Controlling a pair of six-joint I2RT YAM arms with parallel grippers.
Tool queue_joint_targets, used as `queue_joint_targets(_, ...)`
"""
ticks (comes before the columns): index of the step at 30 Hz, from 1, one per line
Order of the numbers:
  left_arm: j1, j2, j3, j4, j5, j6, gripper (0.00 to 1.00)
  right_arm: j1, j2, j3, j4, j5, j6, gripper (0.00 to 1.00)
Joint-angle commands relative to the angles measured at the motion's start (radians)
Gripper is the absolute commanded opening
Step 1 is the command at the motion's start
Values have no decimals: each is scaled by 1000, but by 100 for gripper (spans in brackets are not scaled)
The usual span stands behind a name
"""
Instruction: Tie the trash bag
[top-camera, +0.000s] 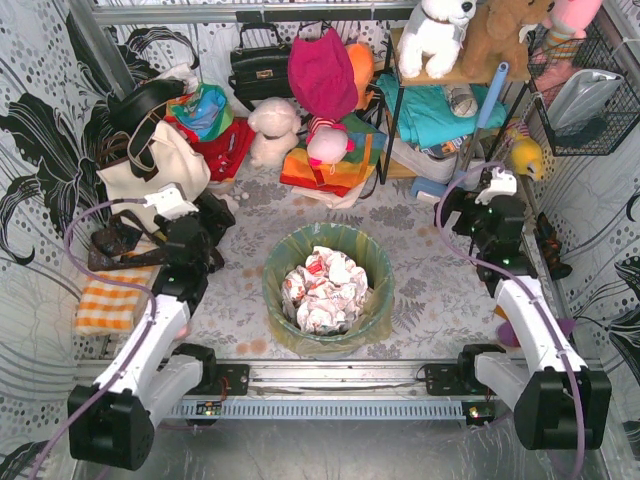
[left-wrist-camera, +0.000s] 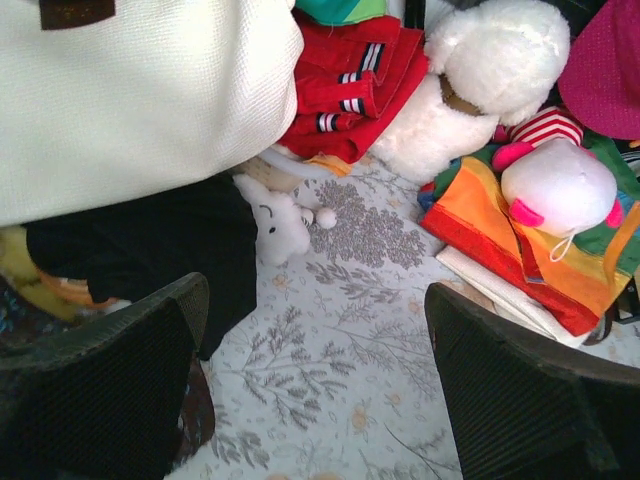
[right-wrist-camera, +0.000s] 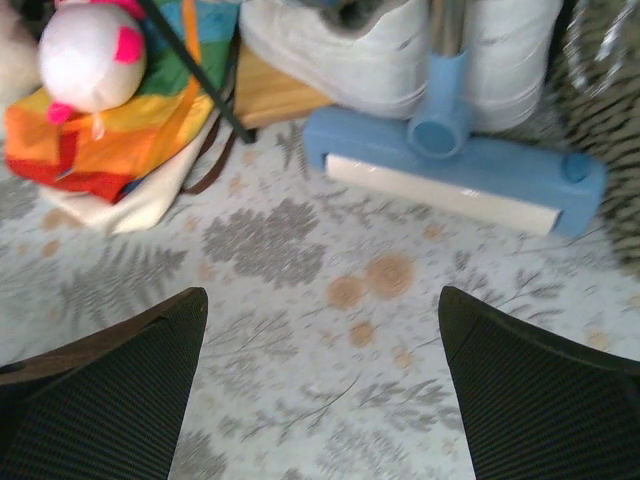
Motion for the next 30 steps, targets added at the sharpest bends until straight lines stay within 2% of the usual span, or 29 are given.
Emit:
queue_joint_targets(1,-2,-76,114,-341,-21,-104,98,-3,-18,102,-291,-151,124,97)
queue_joint_targets(6,-2,-108,239,-542,154,-82,98,-3,13,277,-575,-209,143,99)
queue_joint_targets(10,-2,-110,364,-704,309,-86,98,-3,28,390,-746,-311,150,93)
queue_joint_targets(14,-2,-88,500,-935,410,-98,99,-3,63,496,-889,-424,150,89)
queue_joint_targets(23,-2,-113,682,-1215,524,-102,98,10,54,632,-1068,-492,142,88)
queue_joint_targets(30,-23,-114,712,-1301,668,-128,95,95,67,702,-1133,-495,160,85)
